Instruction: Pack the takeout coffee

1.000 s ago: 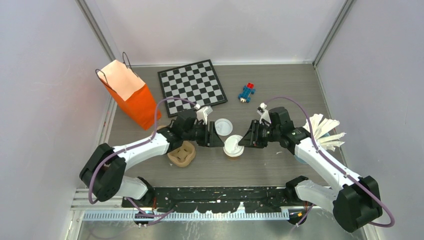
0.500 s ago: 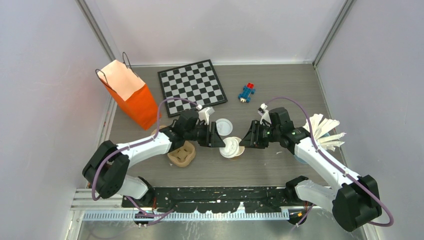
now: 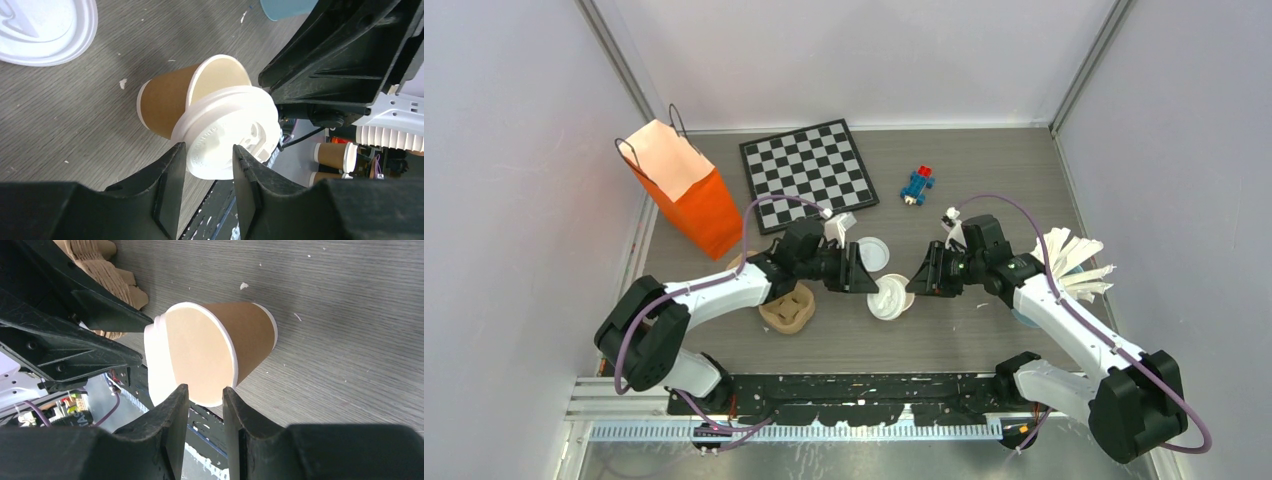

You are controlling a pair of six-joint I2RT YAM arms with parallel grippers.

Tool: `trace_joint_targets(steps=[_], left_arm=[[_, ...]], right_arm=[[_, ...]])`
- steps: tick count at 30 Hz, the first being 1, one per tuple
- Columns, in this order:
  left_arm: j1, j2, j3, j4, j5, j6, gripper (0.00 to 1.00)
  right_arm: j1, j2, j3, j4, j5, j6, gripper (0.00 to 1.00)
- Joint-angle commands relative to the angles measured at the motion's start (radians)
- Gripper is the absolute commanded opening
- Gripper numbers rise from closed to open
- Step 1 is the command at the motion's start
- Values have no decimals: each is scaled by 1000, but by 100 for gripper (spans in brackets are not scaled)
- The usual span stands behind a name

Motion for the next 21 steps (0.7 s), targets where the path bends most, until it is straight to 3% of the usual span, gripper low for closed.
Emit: trace_joint_targets(steps=[1,13,21], left_arm=[[-9,-1,38,87,34,-22,40],[-20,8,56,87,30,-32,39],[-24,29,67,82,22,-32,38]], right_arm=[[-3,-22,46,-6,18,-6,36],[-3,-100,91,-82,103,-5,41],[7,-144,91,-112,131,-26,57]])
